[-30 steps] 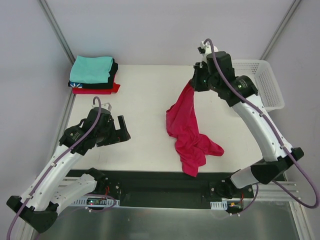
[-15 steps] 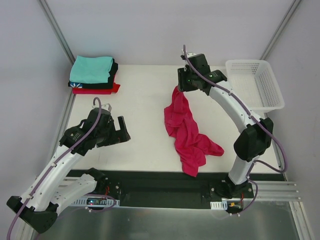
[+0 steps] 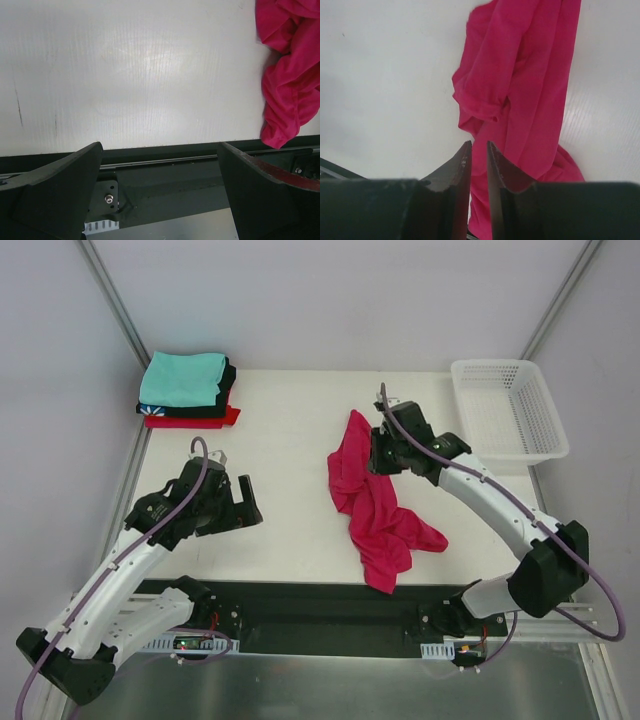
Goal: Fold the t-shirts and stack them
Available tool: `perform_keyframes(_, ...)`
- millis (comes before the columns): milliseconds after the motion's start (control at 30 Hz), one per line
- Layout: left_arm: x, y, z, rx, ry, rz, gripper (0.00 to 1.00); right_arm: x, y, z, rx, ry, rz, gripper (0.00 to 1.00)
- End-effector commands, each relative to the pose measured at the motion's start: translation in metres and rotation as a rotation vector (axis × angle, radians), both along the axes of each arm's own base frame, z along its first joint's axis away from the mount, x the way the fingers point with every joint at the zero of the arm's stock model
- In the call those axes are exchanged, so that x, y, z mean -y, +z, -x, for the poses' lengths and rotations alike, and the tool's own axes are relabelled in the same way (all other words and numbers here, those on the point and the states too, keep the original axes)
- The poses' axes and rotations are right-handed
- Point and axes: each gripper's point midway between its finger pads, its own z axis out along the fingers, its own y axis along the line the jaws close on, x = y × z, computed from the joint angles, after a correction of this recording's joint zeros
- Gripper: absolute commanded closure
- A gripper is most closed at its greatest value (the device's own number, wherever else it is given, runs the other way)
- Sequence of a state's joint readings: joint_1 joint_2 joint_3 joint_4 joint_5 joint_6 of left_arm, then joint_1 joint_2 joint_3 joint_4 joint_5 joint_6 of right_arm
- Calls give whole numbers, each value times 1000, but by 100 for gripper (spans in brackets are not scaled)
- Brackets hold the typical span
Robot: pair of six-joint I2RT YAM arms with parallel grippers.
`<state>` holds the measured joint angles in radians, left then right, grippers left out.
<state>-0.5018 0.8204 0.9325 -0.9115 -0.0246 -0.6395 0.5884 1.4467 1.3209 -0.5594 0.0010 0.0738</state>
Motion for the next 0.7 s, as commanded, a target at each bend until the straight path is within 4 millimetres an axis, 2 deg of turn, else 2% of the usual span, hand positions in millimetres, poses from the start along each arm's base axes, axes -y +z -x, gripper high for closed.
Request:
perform_keyframes(0,4,-3,-4,-9,-2,17,1,3,-14,12,-5,-55,-25,80)
perform_keyframes(167,5,-4,-5,-12,-1,16,1,0,-43,9,-61,-55,12,82)
perform_keyframes(300,4,-3,-4,-4,-3,17,1,-8,-59,0,-92,-51,27,81)
perform_keyframes(433,4,-4,-3,-3,-6,16,1,-14,-63,-8,-98,-40,35,73)
perform_keyframes(667,6,-5,0,-11,-20,27,1,-20,-68,-20,-103,-32,55,71)
